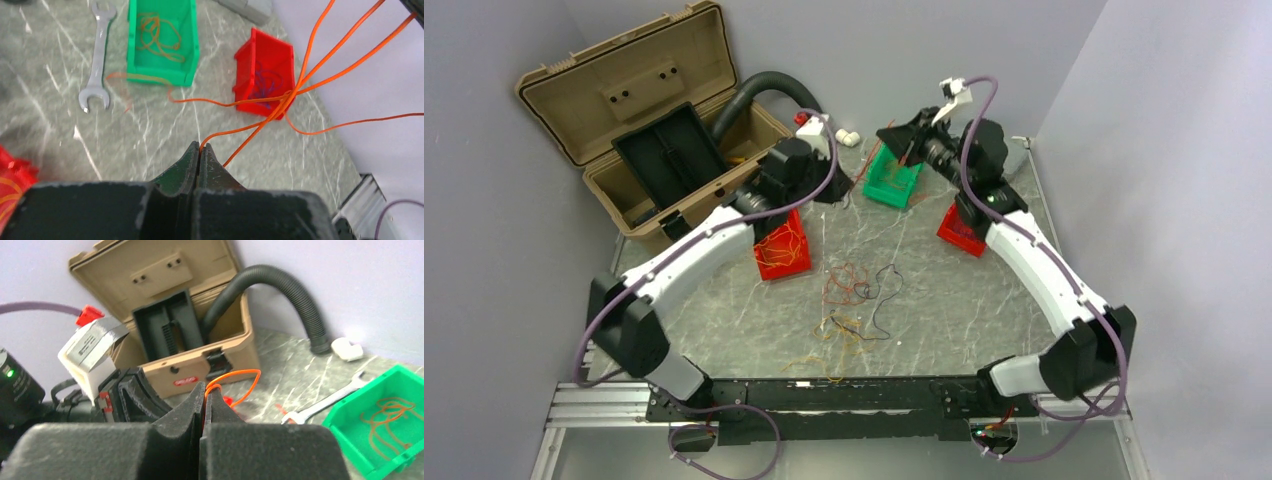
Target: Untangle the cables
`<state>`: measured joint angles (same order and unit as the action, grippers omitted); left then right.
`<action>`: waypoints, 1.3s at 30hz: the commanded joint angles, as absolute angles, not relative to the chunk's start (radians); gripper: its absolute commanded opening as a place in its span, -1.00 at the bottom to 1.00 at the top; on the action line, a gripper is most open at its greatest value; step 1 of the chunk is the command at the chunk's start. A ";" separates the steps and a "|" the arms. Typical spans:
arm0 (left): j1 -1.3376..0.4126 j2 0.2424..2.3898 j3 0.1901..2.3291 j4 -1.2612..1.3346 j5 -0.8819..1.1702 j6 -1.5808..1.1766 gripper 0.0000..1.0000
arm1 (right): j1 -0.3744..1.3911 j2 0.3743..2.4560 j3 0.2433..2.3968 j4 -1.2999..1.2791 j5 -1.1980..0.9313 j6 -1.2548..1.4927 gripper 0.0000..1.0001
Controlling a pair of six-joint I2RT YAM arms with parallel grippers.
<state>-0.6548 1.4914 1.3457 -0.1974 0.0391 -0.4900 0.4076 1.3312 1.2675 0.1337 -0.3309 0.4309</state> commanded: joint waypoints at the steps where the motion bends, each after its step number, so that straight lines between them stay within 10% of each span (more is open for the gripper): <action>1: -0.613 1.662 1.514 -0.190 0.079 -0.504 -1.00 | 0.309 1.437 1.440 0.232 -0.371 0.463 -1.00; 18: -0.532 2.208 1.878 0.188 0.216 -0.663 -1.00 | 0.118 1.943 1.858 0.224 -0.506 0.474 -1.00; 25: -0.514 2.380 1.981 0.242 0.302 -0.810 0.16 | 0.086 2.099 2.013 0.137 -0.506 0.430 -1.00; 39: -0.449 2.034 1.718 0.092 0.262 -0.672 0.65 | 0.074 2.221 2.024 -0.137 -0.506 0.348 -1.00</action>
